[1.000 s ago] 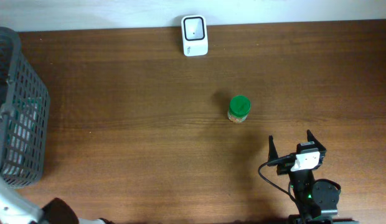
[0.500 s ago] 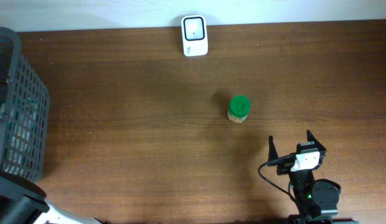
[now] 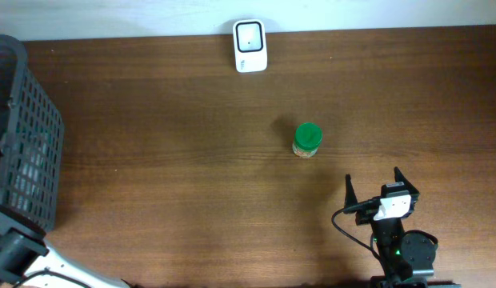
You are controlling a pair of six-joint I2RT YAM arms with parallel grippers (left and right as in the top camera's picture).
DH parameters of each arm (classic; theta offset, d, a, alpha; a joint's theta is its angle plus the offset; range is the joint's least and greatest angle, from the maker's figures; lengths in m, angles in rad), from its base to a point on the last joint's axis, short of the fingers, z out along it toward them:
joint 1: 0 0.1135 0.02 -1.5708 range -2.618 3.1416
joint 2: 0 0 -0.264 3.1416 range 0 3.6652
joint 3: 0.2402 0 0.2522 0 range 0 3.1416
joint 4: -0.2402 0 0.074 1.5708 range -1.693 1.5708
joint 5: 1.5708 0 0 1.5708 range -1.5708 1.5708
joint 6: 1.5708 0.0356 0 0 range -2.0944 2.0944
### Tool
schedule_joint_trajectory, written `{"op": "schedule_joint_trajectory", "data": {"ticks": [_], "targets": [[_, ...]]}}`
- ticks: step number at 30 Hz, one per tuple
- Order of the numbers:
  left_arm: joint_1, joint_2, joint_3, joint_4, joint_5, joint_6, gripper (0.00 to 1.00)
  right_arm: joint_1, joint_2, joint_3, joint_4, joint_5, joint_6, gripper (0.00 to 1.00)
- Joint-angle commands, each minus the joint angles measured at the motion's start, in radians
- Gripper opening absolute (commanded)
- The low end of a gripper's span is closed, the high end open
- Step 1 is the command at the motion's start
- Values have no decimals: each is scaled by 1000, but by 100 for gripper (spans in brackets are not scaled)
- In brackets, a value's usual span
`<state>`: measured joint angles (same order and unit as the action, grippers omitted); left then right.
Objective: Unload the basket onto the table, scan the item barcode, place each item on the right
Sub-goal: 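Reach the left gripper into the basket and grasp the green packet, then place the green 3M packet on the table left of the jar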
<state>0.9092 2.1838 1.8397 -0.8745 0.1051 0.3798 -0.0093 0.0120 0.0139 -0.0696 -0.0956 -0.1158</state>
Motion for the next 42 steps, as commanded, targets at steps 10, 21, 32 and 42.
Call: {"op": "schedule_joint_trajectory", "data": {"ticks": [10,21,32,42], "targets": [[-11,102,-7,-108,94,41,65,3,-6,-8,-1,-1,0,98],[-10,98,85,-146,94,25,0,3,-6,-8,-1,-2,0,98],[-11,-10,654,-381,170,-148,0,3,-6,-8,-1,-1,0,98],[-88,-341,750,-492,547,-278,0,3,-6,-8,-1,-2,0,98]]}}
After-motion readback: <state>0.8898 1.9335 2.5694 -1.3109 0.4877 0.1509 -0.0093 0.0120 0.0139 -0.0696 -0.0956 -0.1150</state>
